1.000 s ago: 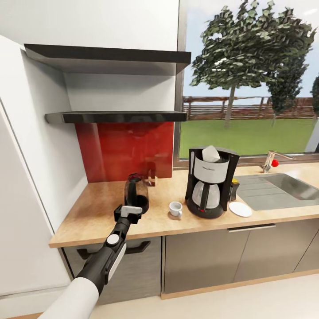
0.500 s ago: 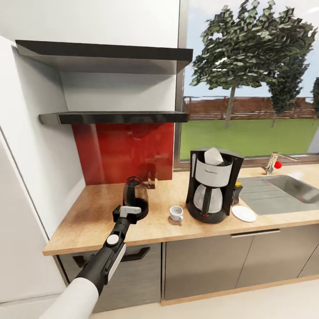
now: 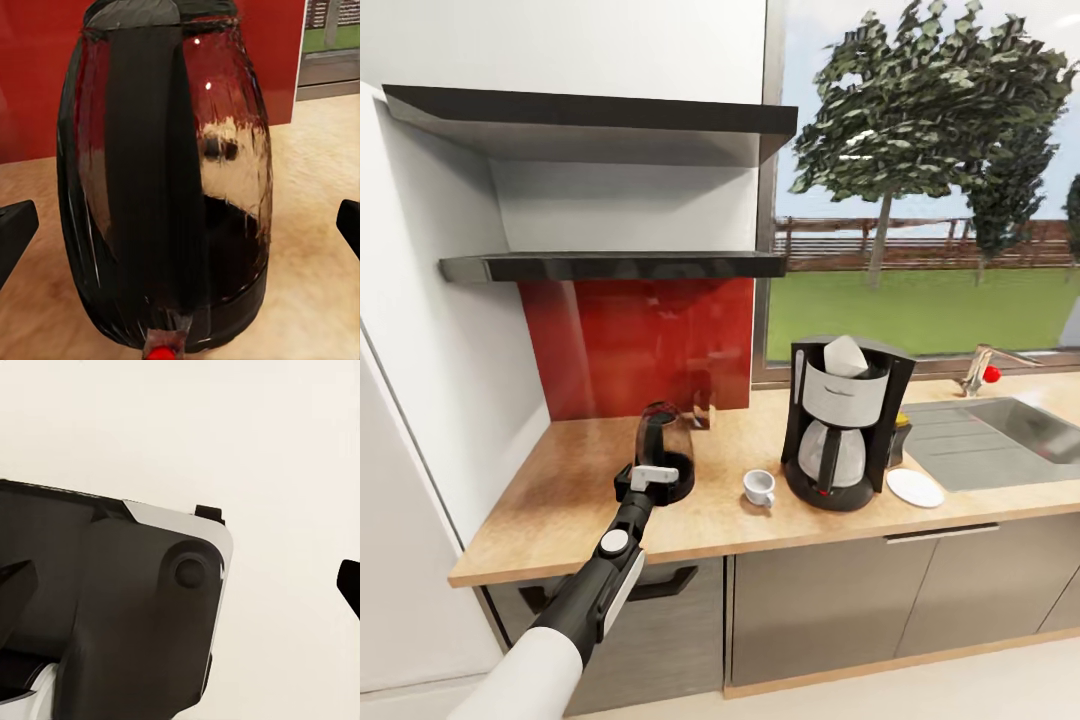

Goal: Set up a coffee station on the kitchen countertop: keep the coffee maker on the countertop, move the bottle of coffee from the kitchen shelf to the counter next to the coffee maker, place a paper coffee filter on top of the coffee maker, put the saucer next to the coffee maker with the coffee cup on the saucer, and place the electric kettle next to the coffee maker.

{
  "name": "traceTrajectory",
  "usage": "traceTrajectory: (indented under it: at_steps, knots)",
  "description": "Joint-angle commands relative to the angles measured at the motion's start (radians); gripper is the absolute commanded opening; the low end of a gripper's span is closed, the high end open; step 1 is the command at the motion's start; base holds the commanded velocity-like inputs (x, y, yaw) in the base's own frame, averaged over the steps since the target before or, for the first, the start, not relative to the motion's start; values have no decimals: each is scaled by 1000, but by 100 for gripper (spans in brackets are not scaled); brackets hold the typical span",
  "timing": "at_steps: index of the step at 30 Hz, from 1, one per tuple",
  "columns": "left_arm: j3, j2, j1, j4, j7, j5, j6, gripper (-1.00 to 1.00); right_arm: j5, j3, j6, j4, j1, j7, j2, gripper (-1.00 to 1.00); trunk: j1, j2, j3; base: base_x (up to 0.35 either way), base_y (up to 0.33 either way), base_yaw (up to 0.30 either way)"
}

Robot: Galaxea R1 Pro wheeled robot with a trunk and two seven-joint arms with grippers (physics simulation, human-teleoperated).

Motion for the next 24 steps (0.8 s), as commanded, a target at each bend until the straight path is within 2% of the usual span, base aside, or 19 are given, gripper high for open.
traceTrajectory:
  at_steps: [1,24]
  knots:
    - [-3,0,-1,1,9,-8,-2,100,8,-1,0,-1,0,3,0,100,0,-1,0,16,0,0]
    - [12,1,0,1,8,-5,-2,100,8,-1,1,-1,0,3,0,100,0,-1,0,46,0,0]
